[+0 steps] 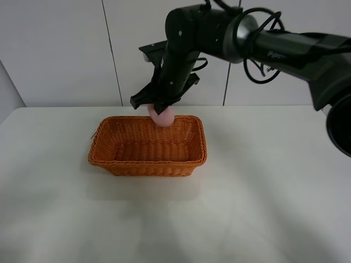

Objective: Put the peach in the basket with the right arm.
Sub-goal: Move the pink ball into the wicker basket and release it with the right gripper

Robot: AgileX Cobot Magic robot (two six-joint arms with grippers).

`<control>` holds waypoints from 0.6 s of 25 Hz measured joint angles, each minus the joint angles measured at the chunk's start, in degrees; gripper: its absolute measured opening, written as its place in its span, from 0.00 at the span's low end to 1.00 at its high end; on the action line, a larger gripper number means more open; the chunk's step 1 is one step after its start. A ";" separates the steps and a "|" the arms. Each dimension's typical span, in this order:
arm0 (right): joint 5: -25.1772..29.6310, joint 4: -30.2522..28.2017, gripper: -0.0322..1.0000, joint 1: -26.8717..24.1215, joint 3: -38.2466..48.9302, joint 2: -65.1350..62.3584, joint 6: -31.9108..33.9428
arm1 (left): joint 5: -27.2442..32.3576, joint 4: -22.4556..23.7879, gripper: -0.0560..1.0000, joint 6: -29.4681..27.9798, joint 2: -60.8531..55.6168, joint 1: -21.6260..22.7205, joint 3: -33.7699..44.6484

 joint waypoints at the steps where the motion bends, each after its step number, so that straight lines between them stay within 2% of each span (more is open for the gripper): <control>1: -1.51 0.00 0.03 0.00 0.00 1.53 0.00 | 0.00 0.00 0.99 0.00 0.00 0.00 0.00; 4: -4.70 -0.18 0.03 0.00 0.00 5.63 0.47 | 0.00 0.00 0.99 0.00 0.00 0.00 0.00; 7: -5.74 -0.10 0.13 0.00 0.00 8.14 1.12 | 0.00 0.00 0.99 0.00 0.00 0.00 0.00; 10: -5.53 0.42 0.36 0.00 0.00 9.41 1.17 | 0.00 0.00 0.99 0.00 0.00 0.00 0.00; 12: -5.46 0.83 0.56 0.00 0.00 9.52 1.10 | 0.00 0.00 0.99 0.00 0.00 0.00 0.00; 15: -5.46 1.07 0.67 0.00 0.00 9.52 1.11 | 0.00 0.00 0.99 0.00 0.00 0.00 0.00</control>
